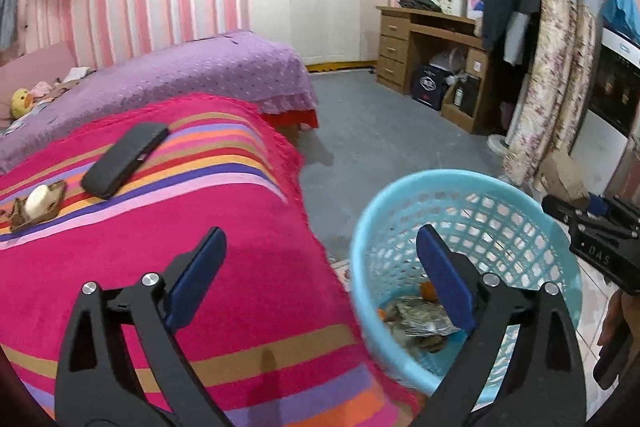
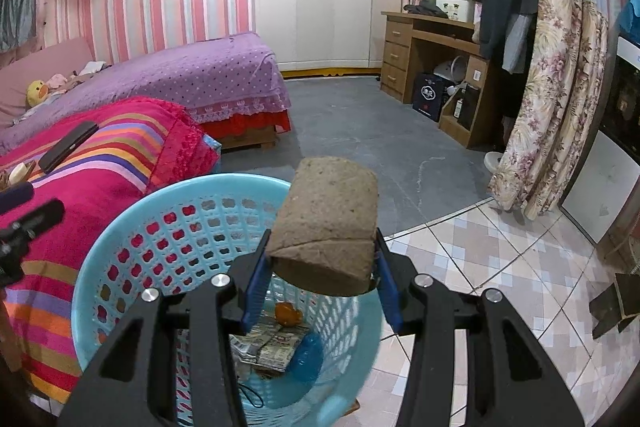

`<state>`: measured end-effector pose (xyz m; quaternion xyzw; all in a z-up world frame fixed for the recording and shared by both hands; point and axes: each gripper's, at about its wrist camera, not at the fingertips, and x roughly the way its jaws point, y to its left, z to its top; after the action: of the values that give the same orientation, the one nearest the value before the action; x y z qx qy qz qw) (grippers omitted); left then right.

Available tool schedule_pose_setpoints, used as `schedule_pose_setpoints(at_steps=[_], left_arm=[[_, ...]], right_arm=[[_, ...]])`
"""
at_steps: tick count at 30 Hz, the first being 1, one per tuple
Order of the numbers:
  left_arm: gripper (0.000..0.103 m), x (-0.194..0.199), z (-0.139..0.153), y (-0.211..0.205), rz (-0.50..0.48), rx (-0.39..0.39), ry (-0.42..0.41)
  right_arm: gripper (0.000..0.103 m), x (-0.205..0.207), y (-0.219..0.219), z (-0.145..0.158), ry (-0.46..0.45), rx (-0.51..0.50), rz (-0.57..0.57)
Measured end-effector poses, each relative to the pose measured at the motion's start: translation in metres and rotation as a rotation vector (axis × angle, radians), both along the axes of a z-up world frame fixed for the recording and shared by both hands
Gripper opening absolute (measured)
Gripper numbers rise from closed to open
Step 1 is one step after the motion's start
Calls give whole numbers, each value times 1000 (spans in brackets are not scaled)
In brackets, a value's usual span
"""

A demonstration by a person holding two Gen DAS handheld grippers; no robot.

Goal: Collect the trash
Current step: 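Open the left gripper over the basket while the right releases the tube, then move both open grippers back over the bed toward the tray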

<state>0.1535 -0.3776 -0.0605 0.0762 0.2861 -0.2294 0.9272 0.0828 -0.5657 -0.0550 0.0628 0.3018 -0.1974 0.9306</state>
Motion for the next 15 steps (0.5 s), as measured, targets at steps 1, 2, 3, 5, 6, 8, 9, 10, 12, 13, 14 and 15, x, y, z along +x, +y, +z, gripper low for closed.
schedule_pose_setpoints(at_steps=[1, 2, 3, 5, 6, 8, 9, 10, 12, 13, 14, 15], left_arm=[[94, 2, 1, 3, 9, -2, 1], [94, 4, 2, 8, 18, -4, 4], [95, 6, 3, 12, 26, -6, 8], [95, 8, 5, 19, 41, -7, 9], [95, 9, 6, 23, 46, -9, 9], [95, 10, 9, 32, 60, -12, 5], [95, 11, 10, 36, 66, -12, 1], [95, 11, 13, 41, 73, -12, -5], [96, 13, 17, 50, 86, -11, -14], [96, 14, 19, 56, 93, -12, -19], [96, 15, 21, 63, 101, -12, -23], [96, 17, 24, 70, 109, -12, -28]], right_arm=[[48, 2, 1, 0, 0, 0, 6], [50, 4, 5, -1, -4, 1, 16], [50, 5, 7, -1, -5, -2, 21], [56, 10, 13, -2, 5, -10, 27], [61, 12, 16, -2, 7, -16, 26], [81, 14, 23, 1, -2, -21, 30], [83, 15, 25, 3, -5, -18, 36], [85, 16, 29, 5, -6, -19, 39], [90, 18, 36, 10, -7, -26, 39], [92, 19, 42, 14, -14, -32, 39], [94, 20, 45, 16, -18, -33, 39], [95, 21, 48, 18, -19, -33, 39]])
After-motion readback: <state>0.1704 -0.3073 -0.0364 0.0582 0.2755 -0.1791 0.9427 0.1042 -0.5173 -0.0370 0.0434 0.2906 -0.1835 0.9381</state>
